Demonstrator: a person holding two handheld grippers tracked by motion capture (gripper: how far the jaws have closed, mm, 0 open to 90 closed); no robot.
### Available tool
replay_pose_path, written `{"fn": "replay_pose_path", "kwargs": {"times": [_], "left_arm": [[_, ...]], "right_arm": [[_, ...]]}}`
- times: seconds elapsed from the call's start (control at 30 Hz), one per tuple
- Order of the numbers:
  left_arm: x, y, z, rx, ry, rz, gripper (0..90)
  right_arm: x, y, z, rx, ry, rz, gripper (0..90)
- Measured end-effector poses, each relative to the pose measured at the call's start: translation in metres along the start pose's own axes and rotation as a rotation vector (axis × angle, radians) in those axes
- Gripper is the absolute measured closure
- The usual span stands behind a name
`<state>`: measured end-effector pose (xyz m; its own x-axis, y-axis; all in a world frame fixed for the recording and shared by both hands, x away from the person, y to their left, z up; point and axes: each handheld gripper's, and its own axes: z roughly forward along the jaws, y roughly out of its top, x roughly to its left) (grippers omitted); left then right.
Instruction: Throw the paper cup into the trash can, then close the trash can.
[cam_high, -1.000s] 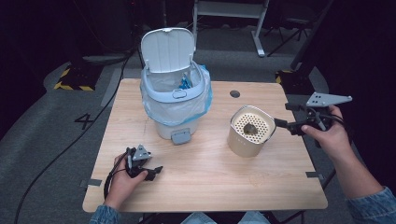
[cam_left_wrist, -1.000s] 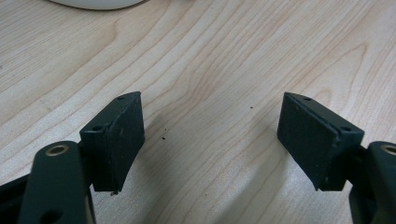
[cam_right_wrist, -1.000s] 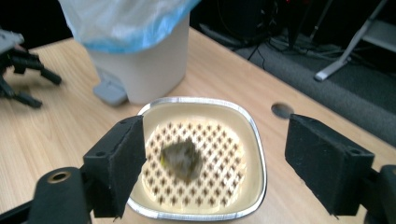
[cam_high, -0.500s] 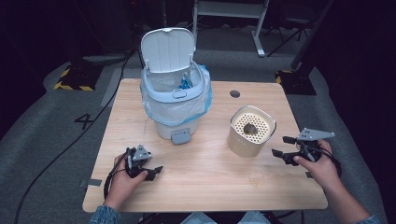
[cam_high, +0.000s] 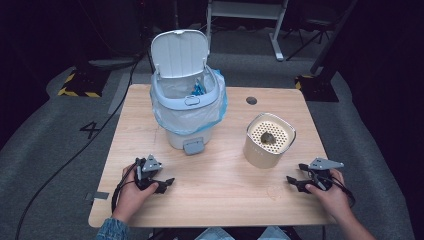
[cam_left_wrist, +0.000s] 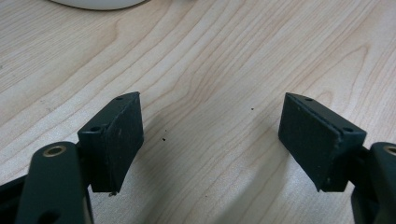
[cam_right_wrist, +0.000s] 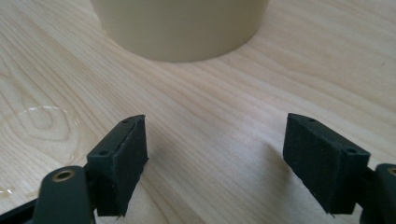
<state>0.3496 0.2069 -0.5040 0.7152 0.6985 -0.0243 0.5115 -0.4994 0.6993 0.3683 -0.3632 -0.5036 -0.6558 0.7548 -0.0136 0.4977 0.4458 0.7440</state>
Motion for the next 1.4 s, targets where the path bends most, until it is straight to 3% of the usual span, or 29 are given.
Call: {"fn": "replay_pose_path", "kwargs": {"times": [0.27,0.43,0.57,0.67,0.7,0.73,0.93,1.13,1.27,1.4], "left_arm": [[0.0,0.001,-0.002,0.01,0.016,-0.001,23.6],[0.009,0.014,-0.029,-0.111,0.015,-0.063,25.0],[0.016,0.03,-0.053,-0.17,0.021,-0.06,25.2],[0.022,0.043,-0.071,-0.256,-0.032,-0.092,23.3],[0.022,0.043,-0.071,-0.256,-0.032,-0.092,23.1],[0.025,0.053,-0.082,-0.315,-0.052,-0.101,23.0],[0.033,0.079,-0.101,-0.401,-0.027,-0.114,21.4],[0.04,0.107,-0.119,-0.414,0.038,-0.082,30.8],[0.051,0.129,-0.13,-0.416,0.053,-0.057,36.5],[0.061,0.152,-0.139,-0.431,0.081,-0.058,38.5]], "right_arm": [[0.0,0.0,0.001,0.002,-0.005,0.01,19.9],[0.0,0.0,0.001,0.001,-0.005,0.011,19.9],[0.0,0.0,0.001,0.001,-0.006,0.01,19.9],[0.0,0.0,0.0,0.002,-0.008,0.009,20.0],[0.001,0.0,0.0,0.001,-0.01,0.011,20.0],[0.0,0.0,0.0,0.002,-0.01,0.011,20.0],[0.0,0.0,0.0,0.002,-0.01,0.012,19.9],[0.0,0.0,0.0,0.002,-0.01,0.012,19.9],[0.0,0.0,0.0,0.002,-0.01,0.012,19.9],[0.0,0.0,0.0,0.001,-0.008,0.012,19.9]]}}
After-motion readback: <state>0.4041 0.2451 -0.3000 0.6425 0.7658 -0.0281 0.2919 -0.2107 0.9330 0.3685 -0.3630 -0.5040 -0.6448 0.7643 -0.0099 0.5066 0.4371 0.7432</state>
